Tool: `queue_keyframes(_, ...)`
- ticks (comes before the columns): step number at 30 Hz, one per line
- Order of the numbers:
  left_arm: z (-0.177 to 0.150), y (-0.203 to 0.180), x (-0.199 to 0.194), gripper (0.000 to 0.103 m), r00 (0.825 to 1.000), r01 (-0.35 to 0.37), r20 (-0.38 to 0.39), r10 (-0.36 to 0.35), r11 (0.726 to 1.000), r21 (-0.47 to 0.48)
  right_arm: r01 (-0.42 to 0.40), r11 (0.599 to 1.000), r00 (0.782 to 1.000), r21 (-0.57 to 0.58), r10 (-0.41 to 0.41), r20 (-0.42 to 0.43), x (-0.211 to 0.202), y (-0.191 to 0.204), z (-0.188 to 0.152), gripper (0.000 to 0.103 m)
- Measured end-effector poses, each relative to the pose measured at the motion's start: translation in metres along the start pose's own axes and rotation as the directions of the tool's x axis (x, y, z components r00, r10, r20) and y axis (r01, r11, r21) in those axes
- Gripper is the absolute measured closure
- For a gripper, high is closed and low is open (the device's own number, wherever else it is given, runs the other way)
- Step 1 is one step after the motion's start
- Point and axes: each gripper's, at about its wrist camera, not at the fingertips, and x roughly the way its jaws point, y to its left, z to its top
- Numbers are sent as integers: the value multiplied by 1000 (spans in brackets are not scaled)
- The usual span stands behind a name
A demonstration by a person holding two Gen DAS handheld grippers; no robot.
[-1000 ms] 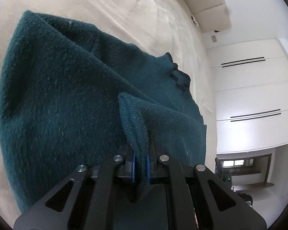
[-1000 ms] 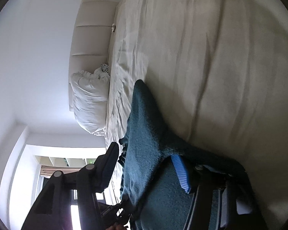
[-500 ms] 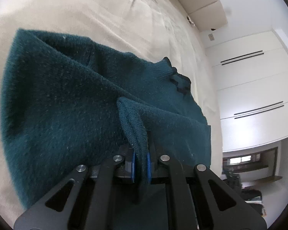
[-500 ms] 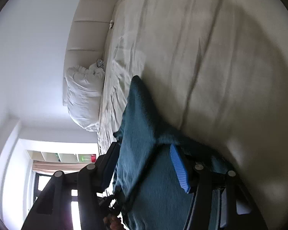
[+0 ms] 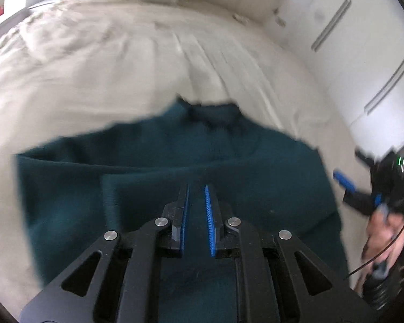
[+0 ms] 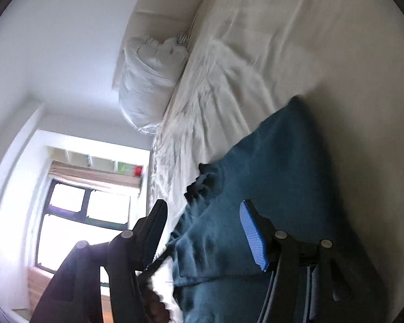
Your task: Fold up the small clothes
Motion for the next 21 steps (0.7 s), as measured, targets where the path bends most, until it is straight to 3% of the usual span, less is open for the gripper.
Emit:
queue_keyframes(2,-5,11,20,92,1000,6,-27,-7,1000,-24,23,999,999,27,-22,-44,17,-18,12,39)
queue_keyframes(4,-7,15,24,92,997,72,3,-72,996,-53,22,997,994,68,-15,-105,29,-40,19,54)
queue_keyframes(5,-9,22,23,92,994,113,6,-113,991,-74,37,996,992,82,-27,-120,30,-50,20,69)
queue_keyframes(6,-10,23,23,92,992,129,10,-128,989,-78,32,997,991,77,-21,-133,28,-57,20,73)
queue_keyframes(10,-20,34,17,92,988,151,34,-149,987,-62,-14,999,992,32,18,-129,13,-60,4,75)
queue_keyframes(13,-30,39,2,92,988,150,57,-145,985,-85,71,996,986,-61,-79,-147,0,-51,-18,72)
queue_keyframes(16,-36,44,-7,92,992,109,71,-104,992,-62,102,987,990,-126,-113,-82,-29,-29,-25,55)
queue_keyframes(18,-42,45,-11,92,992,106,81,-101,993,-54,31,987,999,-159,-36,-33,-39,-9,-23,33)
queue_keyframes(21,-43,51,-9,92,988,131,96,-123,988,-86,-33,977,999,-212,31,-11,-28,15,-12,13)
